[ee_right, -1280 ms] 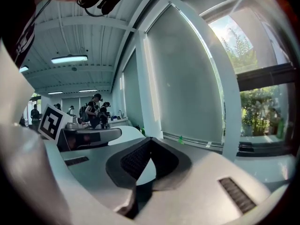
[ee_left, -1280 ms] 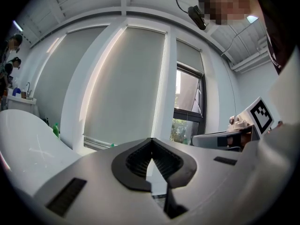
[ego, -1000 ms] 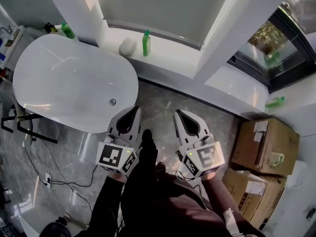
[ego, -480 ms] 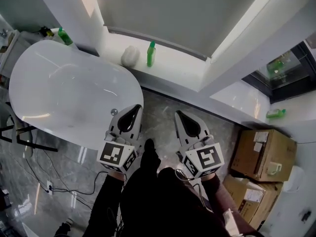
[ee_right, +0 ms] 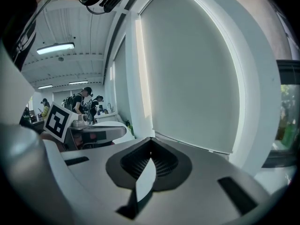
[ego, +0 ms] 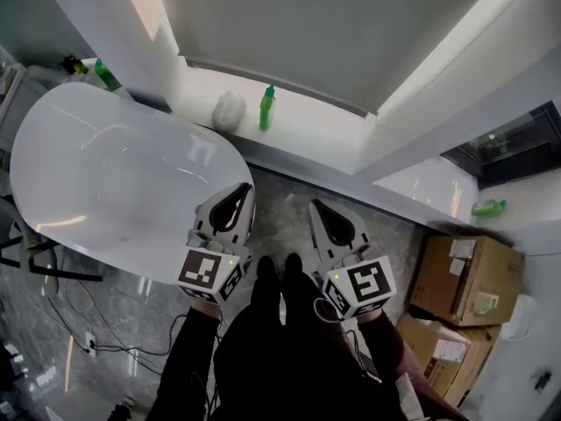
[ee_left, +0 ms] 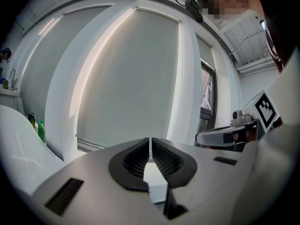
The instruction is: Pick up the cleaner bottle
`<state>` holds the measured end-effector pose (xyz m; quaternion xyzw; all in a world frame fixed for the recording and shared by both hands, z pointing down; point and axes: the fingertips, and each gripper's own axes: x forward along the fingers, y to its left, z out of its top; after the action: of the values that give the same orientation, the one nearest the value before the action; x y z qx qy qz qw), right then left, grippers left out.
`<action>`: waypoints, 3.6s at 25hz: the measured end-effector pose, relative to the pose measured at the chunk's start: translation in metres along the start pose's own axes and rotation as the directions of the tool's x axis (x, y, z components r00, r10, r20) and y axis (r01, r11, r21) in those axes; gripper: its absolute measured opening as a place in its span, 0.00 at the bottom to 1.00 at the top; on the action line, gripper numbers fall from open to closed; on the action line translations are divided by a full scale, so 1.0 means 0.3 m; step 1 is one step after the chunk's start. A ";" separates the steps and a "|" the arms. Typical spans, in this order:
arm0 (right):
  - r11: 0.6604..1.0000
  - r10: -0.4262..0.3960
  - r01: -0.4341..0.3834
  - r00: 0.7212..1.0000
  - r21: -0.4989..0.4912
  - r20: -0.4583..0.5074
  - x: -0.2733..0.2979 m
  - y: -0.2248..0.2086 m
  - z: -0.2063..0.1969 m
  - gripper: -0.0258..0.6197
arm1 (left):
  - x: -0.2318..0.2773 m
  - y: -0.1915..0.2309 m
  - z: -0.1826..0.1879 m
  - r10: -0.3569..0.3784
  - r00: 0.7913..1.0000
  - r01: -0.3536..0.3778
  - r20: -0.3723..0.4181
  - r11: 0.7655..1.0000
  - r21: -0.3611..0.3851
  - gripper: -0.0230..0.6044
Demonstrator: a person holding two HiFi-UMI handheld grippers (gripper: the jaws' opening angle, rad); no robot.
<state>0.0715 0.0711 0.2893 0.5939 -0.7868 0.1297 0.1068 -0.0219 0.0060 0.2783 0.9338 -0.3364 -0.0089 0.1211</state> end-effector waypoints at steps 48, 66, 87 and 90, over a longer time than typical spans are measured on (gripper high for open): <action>0.990 0.118 -0.098 0.972 0.104 -0.203 0.739 -0.543 -0.477 0.05 | 0.955 0.601 -0.875 0.228 0.925 -0.205 -0.303 0.973 0.105 0.41; 0.986 0.147 -0.124 0.962 0.113 -0.229 0.808 -0.581 -0.628 0.05 | 1.078 0.725 -1.002 0.257 0.921 -0.238 -0.294 0.966 0.096 0.44; 0.987 0.153 -0.138 0.961 0.077 -0.231 0.877 -0.595 -0.648 0.05 | 1.174 0.761 -1.009 0.246 0.939 -0.217 -0.242 0.966 0.140 0.37; 0.988 0.148 -0.133 0.961 0.079 -0.235 0.878 -0.601 -0.656 0.05 | 1.185 0.759 -1.006 0.248 0.941 -0.216 -0.230 0.964 0.156 0.36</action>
<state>0.1762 -0.1497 0.5738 0.5194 -0.8039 0.2323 0.1733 0.1400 -0.3212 0.6470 0.8872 -0.4265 0.1437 0.1019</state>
